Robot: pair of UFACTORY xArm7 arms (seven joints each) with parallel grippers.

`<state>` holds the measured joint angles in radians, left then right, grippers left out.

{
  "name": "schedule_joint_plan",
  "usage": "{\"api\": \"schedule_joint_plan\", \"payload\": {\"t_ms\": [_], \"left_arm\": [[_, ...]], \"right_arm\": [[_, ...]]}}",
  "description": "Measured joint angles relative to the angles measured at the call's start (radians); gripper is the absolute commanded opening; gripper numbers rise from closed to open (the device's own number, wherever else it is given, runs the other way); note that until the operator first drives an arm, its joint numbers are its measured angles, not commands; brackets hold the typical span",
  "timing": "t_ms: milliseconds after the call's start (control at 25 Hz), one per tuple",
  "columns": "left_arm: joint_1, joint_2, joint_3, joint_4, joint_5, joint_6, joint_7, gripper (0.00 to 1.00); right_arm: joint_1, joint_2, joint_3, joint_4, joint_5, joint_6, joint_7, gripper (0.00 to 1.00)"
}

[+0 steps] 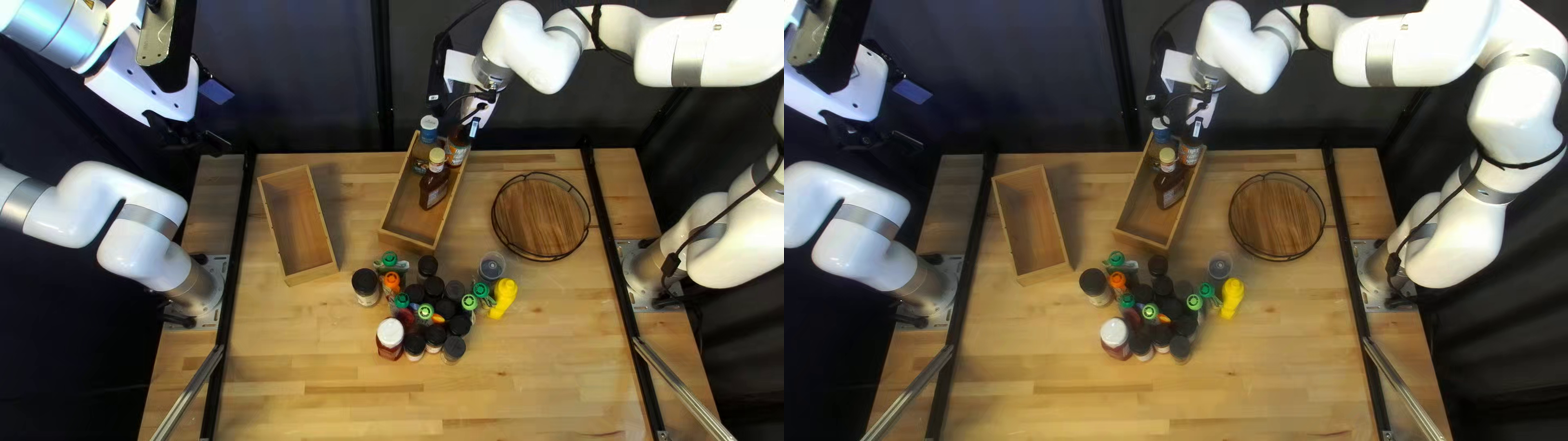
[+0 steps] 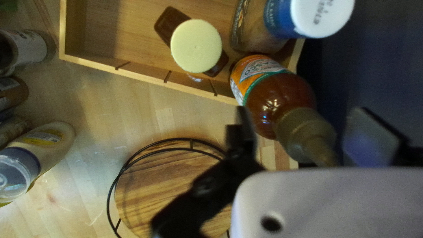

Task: Separate condiments, baby food and spices and place it in 3 different racks/containers

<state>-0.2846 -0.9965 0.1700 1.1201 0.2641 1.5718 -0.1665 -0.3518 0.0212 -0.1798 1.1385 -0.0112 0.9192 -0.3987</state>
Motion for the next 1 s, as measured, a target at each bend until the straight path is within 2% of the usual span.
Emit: {"api": "schedule_joint_plan", "payload": {"t_ms": [40, 80, 120, 360, 640, 840, 1000], "left_arm": [[0.0, 0.0, 0.0, 0.0, 0.0, 0.0, 0.0, 1.0], [0.0, 0.0, 0.0, 0.0, 0.0, 0.0, 0.0, 1.0], [0.0, 0.0, 0.0, 0.0, 0.0, 0.0, 0.0, 1.0], [0.0, 0.0, 0.0, 0.0, 0.0, 0.0, 0.0, 1.0], [0.0, 0.0, 0.0, 0.0, 0.0, 0.0, 0.0, 1.0], [0.0, 0.0, 0.0, 0.0, 0.0, 0.0, 0.0, 1.0], [0.0, 0.0, 0.0, 0.0, 0.0, 0.0, 0.0, 1.0]], "right_arm": [[0.003, -0.004, 0.003, -0.001, -0.002, 0.004, 0.002, 0.89], [0.006, -0.008, 0.005, -0.001, -0.005, 0.007, 0.005, 0.98], [0.008, -0.013, 0.008, -0.001, -0.007, 0.011, 0.007, 1.0], [0.02, -0.074, 0.021, -0.021, -0.019, 0.026, 0.012, 1.0], [0.048, -0.266, 0.065, -0.119, -0.027, 0.067, 0.046, 1.0], [0.12, -0.404, 0.136, -0.225, 0.017, 0.135, 0.058, 1.0], [0.201, -0.481, 0.233, -0.321, 0.048, 0.163, 0.09, 1.0]]}}
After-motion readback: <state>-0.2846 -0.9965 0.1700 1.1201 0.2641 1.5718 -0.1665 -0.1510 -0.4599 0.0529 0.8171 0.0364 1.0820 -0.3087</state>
